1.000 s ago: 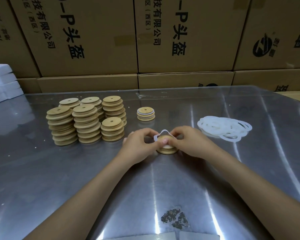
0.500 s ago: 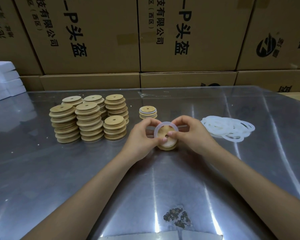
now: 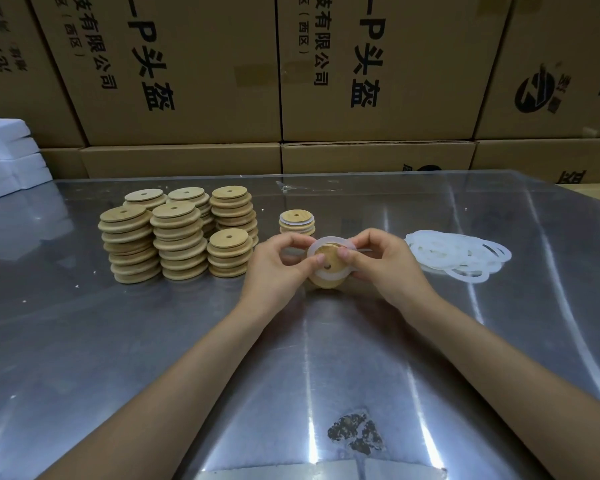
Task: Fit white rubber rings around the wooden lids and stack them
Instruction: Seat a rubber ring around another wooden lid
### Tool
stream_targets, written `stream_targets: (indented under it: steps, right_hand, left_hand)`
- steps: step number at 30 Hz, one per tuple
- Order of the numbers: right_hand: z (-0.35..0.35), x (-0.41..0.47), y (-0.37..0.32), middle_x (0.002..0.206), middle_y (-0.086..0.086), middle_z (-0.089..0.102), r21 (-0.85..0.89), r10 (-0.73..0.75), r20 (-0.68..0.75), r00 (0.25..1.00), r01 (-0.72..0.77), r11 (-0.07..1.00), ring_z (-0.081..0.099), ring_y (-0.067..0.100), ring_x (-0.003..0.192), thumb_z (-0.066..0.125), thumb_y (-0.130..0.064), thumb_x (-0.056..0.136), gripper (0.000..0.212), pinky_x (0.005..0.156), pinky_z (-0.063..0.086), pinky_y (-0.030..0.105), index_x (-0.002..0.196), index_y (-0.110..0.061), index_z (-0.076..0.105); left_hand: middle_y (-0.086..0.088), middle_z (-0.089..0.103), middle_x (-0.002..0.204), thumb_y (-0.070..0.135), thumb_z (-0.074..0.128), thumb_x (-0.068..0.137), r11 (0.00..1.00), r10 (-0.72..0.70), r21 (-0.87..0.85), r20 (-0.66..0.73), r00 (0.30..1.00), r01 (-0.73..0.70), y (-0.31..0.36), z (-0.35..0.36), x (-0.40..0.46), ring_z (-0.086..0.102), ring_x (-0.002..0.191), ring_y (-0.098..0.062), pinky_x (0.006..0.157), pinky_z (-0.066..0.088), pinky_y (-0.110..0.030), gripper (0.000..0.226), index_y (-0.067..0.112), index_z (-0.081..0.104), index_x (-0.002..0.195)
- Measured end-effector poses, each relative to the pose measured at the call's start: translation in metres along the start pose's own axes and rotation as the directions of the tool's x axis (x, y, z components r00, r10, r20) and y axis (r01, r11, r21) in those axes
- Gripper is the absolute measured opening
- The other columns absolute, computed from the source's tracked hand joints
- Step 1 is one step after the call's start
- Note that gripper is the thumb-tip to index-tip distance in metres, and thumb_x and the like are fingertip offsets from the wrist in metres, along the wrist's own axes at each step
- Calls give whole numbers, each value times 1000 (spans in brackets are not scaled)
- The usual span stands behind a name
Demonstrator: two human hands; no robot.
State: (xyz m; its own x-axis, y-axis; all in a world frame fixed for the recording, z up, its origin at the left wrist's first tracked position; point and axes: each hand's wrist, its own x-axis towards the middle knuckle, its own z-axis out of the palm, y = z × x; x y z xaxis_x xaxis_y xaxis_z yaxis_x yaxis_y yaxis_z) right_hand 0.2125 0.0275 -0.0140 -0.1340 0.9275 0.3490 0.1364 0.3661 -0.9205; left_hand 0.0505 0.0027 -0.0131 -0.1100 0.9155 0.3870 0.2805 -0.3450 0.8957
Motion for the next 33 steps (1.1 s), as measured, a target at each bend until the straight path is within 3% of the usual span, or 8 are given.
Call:
stream_targets:
  steps: [4, 13, 20, 25, 29, 33]
  right_hand:
    - [1, -1, 1, 77, -4, 67, 32, -4, -15, 1000, 5, 999, 63, -1, 67, 71, -12, 83, 11, 61, 53, 17, 77, -16, 63]
    - [2, -1, 1, 79, -3, 68, 7, -48, -35, 998, 48, 999, 63, 0, 71, 70, -13, 84, 6, 60, 49, 13, 80, -15, 65]
    - [2, -4, -2, 87, 1, 72, -92, -118, 3, 993, 118, 989, 68, 12, 85, 72, -13, 82, 12, 75, 56, 28, 82, -23, 65]
    - [3, -4, -3, 83, 2, 70, -59, -79, -49, 996, 76, 995, 67, 12, 82, 71, -13, 83, 11, 74, 55, 29, 77, -20, 65]
    - [4, -5, -5, 80, 3, 70, 34, 8, -62, 998, -6, 999, 65, 3, 71, 67, -15, 87, 8, 62, 53, 17, 79, -15, 66]
    - [4, -5, -5, 76, 2, 68, 68, 60, -57, 997, -56, 996, 62, 4, 67, 64, -12, 89, 12, 61, 50, 17, 77, -14, 63]
  left_hand:
    - [-6, 72, 90, 7, 74, 80, 998, -35, -54, -5, 999, 35, 2, 0, -2, 69, 75, -11, 61, 48, -12, 19, 12, 70, 98]
    - [1, 72, 87, 7, 73, 80, 994, -48, -97, 20, 999, 50, 5, 1, -5, 67, 71, 2, 67, 51, -11, 19, 14, 71, 98]
    - [15, 69, 69, 12, 76, 78, 994, -41, -105, -18, 999, 39, 5, 3, -6, 64, 63, 5, 59, 46, -8, 10, 18, 72, 85]
    - [14, 70, 70, 21, 76, 78, 987, -89, -134, -35, 995, 84, 1, 3, -5, 62, 67, 5, 65, 49, -13, 11, 15, 75, 87]
    - [3, 73, 77, 20, 74, 80, 962, -156, -229, -5, 988, 151, 0, 2, -4, 65, 74, -4, 70, 53, -19, 8, 16, 75, 86]
    - [-6, 75, 88, 17, 73, 81, 927, -208, -313, 32, 978, 208, 1, 2, -5, 68, 85, -14, 81, 55, -27, 9, 15, 75, 89]
